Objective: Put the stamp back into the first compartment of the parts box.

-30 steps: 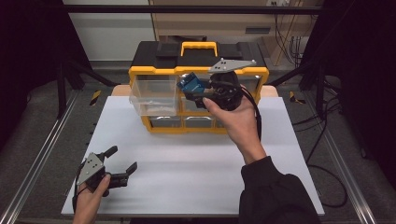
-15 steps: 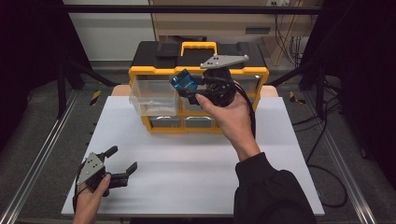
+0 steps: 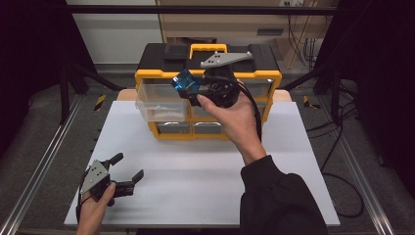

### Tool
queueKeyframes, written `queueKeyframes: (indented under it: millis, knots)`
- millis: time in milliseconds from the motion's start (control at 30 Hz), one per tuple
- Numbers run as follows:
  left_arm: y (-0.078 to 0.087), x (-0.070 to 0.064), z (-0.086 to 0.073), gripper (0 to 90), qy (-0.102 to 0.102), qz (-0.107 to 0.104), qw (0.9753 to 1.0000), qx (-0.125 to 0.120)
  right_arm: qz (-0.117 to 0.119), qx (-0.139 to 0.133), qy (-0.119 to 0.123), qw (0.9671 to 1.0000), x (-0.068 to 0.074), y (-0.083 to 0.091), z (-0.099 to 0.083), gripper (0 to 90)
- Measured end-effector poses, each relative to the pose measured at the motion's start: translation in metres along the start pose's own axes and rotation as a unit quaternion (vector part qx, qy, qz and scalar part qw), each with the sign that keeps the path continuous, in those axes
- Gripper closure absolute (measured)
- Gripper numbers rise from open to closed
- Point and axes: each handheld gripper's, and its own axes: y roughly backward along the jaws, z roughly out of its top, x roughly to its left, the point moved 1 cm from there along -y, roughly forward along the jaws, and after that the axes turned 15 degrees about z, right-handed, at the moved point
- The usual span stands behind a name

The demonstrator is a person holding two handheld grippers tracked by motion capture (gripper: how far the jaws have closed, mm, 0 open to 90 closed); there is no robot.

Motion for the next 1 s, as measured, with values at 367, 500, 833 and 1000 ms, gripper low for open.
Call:
queueKeyframes:
  millis: [367, 500, 833, 1000]
  knots:
    - [0.000, 0.000, 0.000, 2.6, 0.000, -0.001, 1.0000, 0.000, 0.004, 0.002, 0.002, 1.0000, 0.000, -0.009, 0.006, 42.0]
    - [0.000, 0.001, 0.000, 2.7, 0.000, 0.001, 1.0000, 0.000, 0.005, 0.004, 0.002, 1.0000, -0.001, -0.012, 0.007, 42.1]
    - [0.000, 0.000, 0.000, 2.7, -0.002, 0.001, 1.0000, 0.000, 0.003, 0.007, 0.004, 1.0000, -0.001, -0.019, 0.014, 42.0]
    - [0.000, 0.000, 0.000, 2.6, -0.002, 0.001, 1.0000, 0.000, 0.004, 0.010, 0.006, 0.9999, 0.000, -0.022, 0.016, 42.0]
